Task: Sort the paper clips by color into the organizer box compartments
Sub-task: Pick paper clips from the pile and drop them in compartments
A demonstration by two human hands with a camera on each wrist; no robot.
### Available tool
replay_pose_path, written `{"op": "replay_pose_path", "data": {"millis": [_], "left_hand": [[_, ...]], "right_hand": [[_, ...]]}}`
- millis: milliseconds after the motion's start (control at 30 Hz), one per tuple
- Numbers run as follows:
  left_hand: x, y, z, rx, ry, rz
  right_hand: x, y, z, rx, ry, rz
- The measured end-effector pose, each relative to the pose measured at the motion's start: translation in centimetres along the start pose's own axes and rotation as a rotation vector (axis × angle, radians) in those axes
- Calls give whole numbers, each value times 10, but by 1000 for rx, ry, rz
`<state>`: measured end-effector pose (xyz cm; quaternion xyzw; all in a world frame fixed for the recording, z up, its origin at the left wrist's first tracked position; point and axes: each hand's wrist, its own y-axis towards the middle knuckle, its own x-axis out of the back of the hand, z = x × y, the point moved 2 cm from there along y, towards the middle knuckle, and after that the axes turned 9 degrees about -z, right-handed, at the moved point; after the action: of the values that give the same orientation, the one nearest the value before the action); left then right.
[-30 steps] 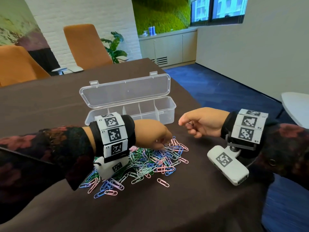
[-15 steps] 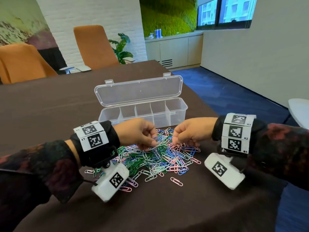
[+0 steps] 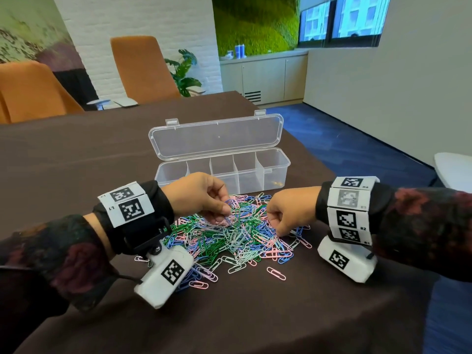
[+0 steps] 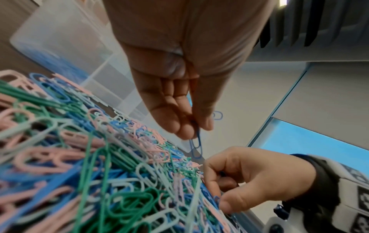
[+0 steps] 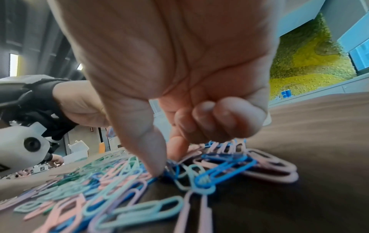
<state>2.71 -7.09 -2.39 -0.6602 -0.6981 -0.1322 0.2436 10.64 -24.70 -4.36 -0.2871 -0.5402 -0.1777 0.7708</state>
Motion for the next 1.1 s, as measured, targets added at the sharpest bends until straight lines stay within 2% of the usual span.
{"op": "replay_pose_path", "data": {"millis": [67, 133, 233, 300, 400, 467, 533, 600, 667, 767, 833, 933, 1033, 1100], "left_hand": [[1, -1, -1, 1, -22, -15], [2, -2, -2, 18, -92, -25], [0, -1, -1, 75, -307, -39], [-3, 0, 1, 124, -487, -39], [-9, 2, 3, 194, -693, -38], [-16, 4, 3, 223, -761, -21], [-23, 5, -1, 243, -794, 6], [-32, 7, -6, 261, -809, 41], [-41, 7, -12, 274, -801, 115], [-55, 9, -20, 247, -648, 252], [-64, 13, -24, 198, -445, 249], [-69, 26, -31, 78, -77, 178], [-67, 35, -45, -156, 478, 174], [-66, 36, -52, -281, 737, 211]], "right_hand": [[3, 0, -3, -10, 52, -4], [4, 0, -9, -51, 266, -23], [5, 1, -17, -168, 1013, -18], [8, 0, -21, -213, 1381, 42], [9, 0, -26, -225, 1653, 12], [7, -1, -30, -246, 1723, -14], [5, -4, -34, -251, 1654, -18], [5, -8, -37, -224, 1454, -27], [6, -13, -40, -180, 1131, -46], [10, -18, -44, -45, 475, -43], [13, -19, -43, 27, 226, -21], [11, -18, -38, 63, 58, -25], [5, -13, -34, 56, -59, -90], [5, -10, -34, 37, -99, -120]]}}
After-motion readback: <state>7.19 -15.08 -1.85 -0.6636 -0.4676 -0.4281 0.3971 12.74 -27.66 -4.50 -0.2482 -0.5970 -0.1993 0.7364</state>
